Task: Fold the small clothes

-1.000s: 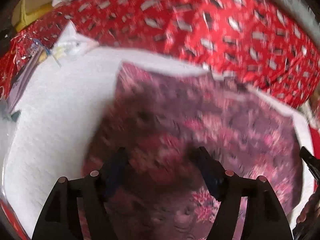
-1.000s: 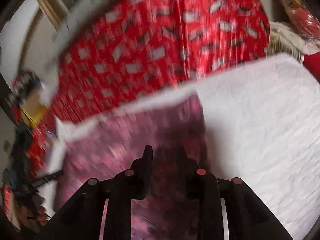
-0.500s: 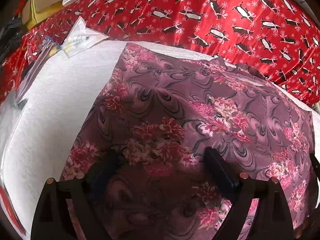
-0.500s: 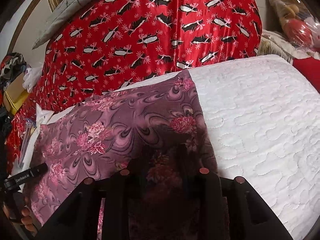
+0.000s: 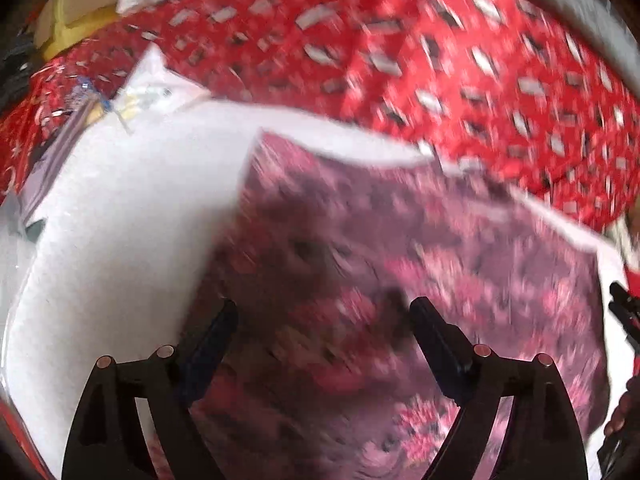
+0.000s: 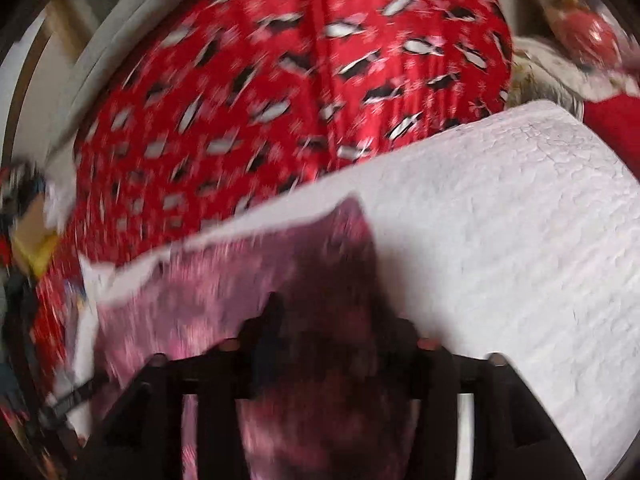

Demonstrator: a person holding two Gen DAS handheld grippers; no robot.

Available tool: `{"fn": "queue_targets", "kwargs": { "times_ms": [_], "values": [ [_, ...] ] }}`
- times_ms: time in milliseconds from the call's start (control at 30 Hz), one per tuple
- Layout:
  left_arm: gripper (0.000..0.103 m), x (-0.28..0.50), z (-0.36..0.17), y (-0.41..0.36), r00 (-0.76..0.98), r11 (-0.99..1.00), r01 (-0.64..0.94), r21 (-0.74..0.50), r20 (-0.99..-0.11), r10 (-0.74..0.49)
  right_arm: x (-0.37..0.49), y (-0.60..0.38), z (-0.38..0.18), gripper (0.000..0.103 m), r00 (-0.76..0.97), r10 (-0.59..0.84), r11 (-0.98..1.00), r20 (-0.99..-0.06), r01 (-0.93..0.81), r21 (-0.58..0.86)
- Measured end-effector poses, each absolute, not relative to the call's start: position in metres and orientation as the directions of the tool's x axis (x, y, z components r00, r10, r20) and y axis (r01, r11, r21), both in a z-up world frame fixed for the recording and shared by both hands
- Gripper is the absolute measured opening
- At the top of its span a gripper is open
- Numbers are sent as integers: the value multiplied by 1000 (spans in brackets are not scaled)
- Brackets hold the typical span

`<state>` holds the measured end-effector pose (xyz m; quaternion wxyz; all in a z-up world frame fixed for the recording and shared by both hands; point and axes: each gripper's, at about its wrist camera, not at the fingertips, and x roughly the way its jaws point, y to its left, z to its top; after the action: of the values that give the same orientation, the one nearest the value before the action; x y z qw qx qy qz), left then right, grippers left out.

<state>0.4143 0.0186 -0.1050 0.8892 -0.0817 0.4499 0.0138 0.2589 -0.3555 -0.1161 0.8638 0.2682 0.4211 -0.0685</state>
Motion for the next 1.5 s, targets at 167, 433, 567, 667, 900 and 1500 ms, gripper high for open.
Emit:
{"fn": "queue_targets", "kwargs": {
  "times_ms": [167,433,567,667,900,1500],
  "values": [
    [88,428,-116,37,568,978,-146,-150,-822,-41,298,-378,-147,55,552,176,773,-815,435,461],
    [91,438,-134,27,558,982,-168,-88,-829,21,300,-378,-133,4,653,121,825,-748,353,441],
    [85,439,-133,26,558,977,-188,-106,-829,18,295,-386,-156,7,573,139,808,-808,406,427],
    [74,438,-117,25,579,972,-178,-152,-815,-21,280,-371,-120,12,647,62,853,-760,361,377],
    [77,466,-116,15,532,982,-148,-121,-846,-24,276,-314,-111,14,649,219,907,-728,140,397],
    [75,464,-90,108,431,924,-195,-328,-875,-220,255,-261,-105,31,577,279,935,-768,19,354]
  ]
}}
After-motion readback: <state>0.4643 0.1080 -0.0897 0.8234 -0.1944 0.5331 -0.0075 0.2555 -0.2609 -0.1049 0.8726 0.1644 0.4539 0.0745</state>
